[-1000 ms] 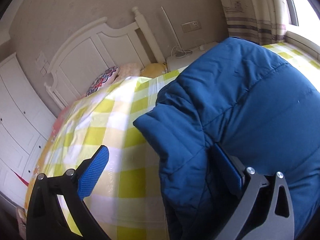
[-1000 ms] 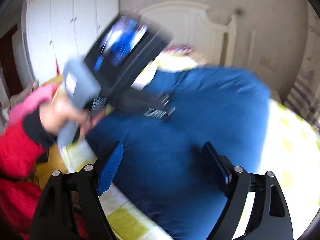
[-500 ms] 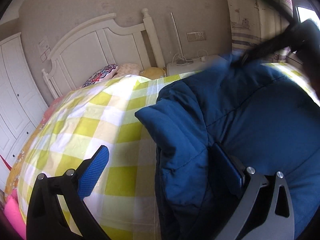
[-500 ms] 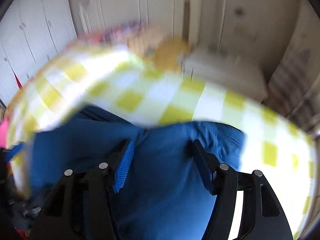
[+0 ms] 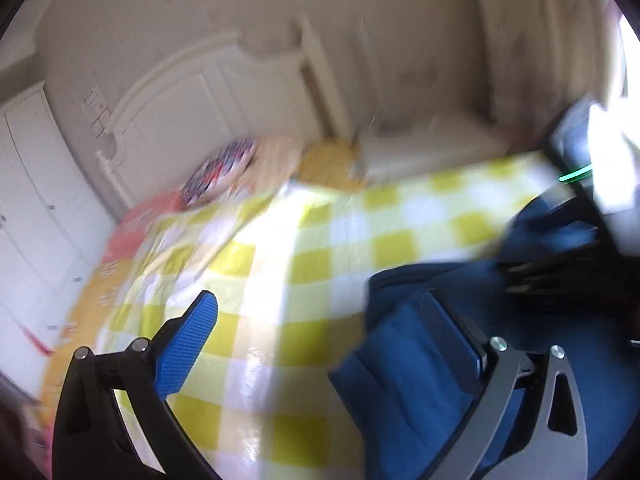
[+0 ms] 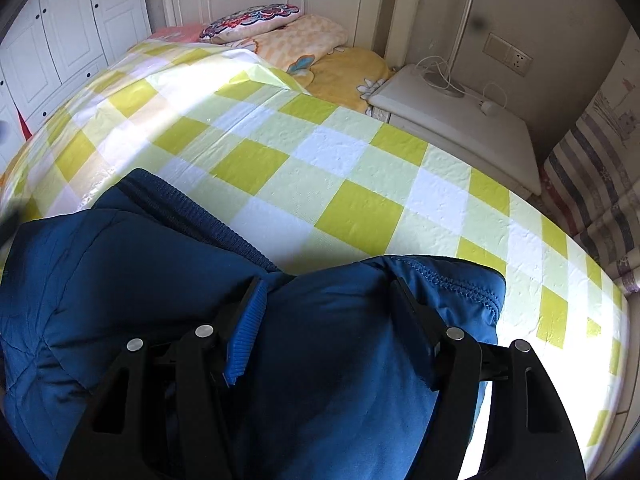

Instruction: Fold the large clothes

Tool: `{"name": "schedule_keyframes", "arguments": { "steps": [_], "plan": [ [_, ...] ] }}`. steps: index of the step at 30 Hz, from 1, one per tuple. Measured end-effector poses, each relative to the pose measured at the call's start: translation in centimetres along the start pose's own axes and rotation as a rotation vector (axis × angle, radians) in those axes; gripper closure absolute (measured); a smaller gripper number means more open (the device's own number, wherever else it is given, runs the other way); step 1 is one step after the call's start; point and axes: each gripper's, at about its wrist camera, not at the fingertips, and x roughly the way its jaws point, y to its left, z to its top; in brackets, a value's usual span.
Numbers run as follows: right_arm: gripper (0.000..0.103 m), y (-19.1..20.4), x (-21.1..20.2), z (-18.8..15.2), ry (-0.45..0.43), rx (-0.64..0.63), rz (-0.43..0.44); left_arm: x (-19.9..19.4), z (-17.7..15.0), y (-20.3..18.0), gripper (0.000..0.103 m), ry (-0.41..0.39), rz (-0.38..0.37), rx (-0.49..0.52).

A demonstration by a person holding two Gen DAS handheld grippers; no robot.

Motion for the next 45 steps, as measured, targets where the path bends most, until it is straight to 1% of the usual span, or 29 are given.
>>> {"name": "schedule_keyframes", "arguments": {
  "steps": [1,2,3,5,9,11,12,14,15,17,18,20,21,22,23,24,25,27,29,30,31,33,34,35,36,39,42,43,45],
  "plan": [
    [0.036,-0.1,-0.1,-0.1,-0.006,0.006,0.005,2.6,-0.2,-1.0,0.002,0.07,0.028,0.04],
    [0.036,-0.3,-0.2,-0.1,-0.011,0.017,0.011,5.0,-1.0,-2.3,0.002,0.123,0.035,0.085],
    [0.036,-0.4,-0.1,-0.2,-0.014,0.03,0.012,6.2,-1.5,-2.5,0.002,0.13,-0.001,0.066],
    [0.036,-0.3,0.1,-0.1,-0.016,0.026,0.004,7.1,-2.5,-1.3,0.002,0.145,-0.066,-0.046],
    [0.035,0.2,0.0,0.1,-0.014,0.014,-0.018,6.9,-3.8,-1.0,0.002,0.098,-0.044,-0.084],
    [0.035,-0.2,-1.4,0.2,0.003,0.026,-0.01,6.7,-3.9,-1.1,0.002,0.092,-0.051,-0.088],
    [0.035,-0.4,-3.0,0.0,-0.007,0.051,0.008,6.7,-3.9,-1.1,0.002,0.089,-0.053,-0.09],
    [0.035,-0.5,-6.8,-1.0,-0.09,0.057,0.046,6.7,-4.1,-0.8,0.002,0.082,-0.06,-0.104],
    [0.034,-0.5,-9.6,-2.1,-0.161,0.055,0.051,6.7,-4.3,-0.7,0.002,0.078,-0.068,-0.115],
    [0.032,-0.6,-12.1,-3.8,-0.22,0.061,0.062,6.7,-4.5,-0.7,0.002,0.068,-0.071,-0.129],
    [0.032,-0.4,-12.5,-4.9,-0.219,0.056,0.067,6.8,-4.5,-0.8,0.002,0.067,-0.071,-0.131],
    [0.032,0.3,-10.1,-6.2,-0.147,0.033,0.045,6.8,-4.5,-0.8,0.002,0.065,-0.074,-0.135],
    [0.029,0.9,-6.9,-7.5,-0.082,0.018,0.034,6.8,-4.6,-0.7,0.002,0.065,-0.076,-0.137],
    [0.025,1.1,-6.1,-8.2,-0.143,0.026,0.033,6.8,-4.7,-0.7,0.002,0.064,-0.073,-0.139],
    [0.024,0.9,-5.8,-8.8,-0.193,0.043,0.051,6.8,-4.7,-0.8,0.002,0.058,-0.064,-0.137],
    [0.024,0.5,-5.7,-9.0,-0.201,0.065,0.076,6.7,-4.8,-0.8,0.002,0.055,-0.062,-0.138],
    [0.024,0.4,-5.9,-8.8,-0.19,0.064,0.076,6.7,-4.8,-0.8,0.002,0.053,-0.064,-0.14],
    [0.024,1.0,-6.4,-8.4,-0.154,0.044,0.034,6.6,-4.8,-0.8,0.002,0.051,-0.06,-0.134],
    [0.024,1.4,-7.6,-7.8,-0.12,0.058,0.01,6.6,-4.8,-0.7,0.002,0.053,-0.064,-0.136],
    [0.024,1.8,-8.6,-7.8,-0.127,0.056,0.008,6.6,-4.9,-0.7,0.002,0.052,-0.064,-0.137],
    [0.024,2.5,-10.2,-8.2,-0.167,0.04,0.011,6.6,-4.9,-0.6,0.002,0.051,-0.067,-0.141],
    [0.021,3.9,-12.5,-9.8,-0.224,0.031,0.026,6.6,-5.0,-0.5,0.002,0.051,-0.074,-0.15],
    [0.02,4.7,-12.5,-10.6,-0.214,0.011,0.034,6.7,-5.0,-0.5,0.002,0.051,-0.075,-0.15],
    [0.02,5.3,-11.7,-11.1,-0.177,-0.02,0.027,6.7,-5.0,-0.5,0.002,0.051,-0.076,-0.151],
    [0.019,6.1,-10.6,-12.1,-0.177,-0.044,-0.003,6.7,-5.0,-0.5,0.002,0.05,-0.077,-0.151],
    [0.016,5.1,-10.3,-12.2,-0.185,-0.002,0.041,6.7,-5.0,-0.5,0.002,0.047,-0.08,-0.146],
    [0.012,4.4,-9.8,-12.0,-0.178,0.017,0.051,6.1,-4.3,-0.2,0.002,0.047,-0.077,-0.093],
    [0.012,4.2,-9.8,-12.2,-0.182,0.024,0.053,5.4,-4.1,0.6,0.002,0.06,-0.073,-0.111],
    [0.012,4.1,-9.9,-12.7,-0.196,0.032,0.05,3.2,-4.2,2.4,0.002,0.037,-0.065,-0.156]
  ]
}}
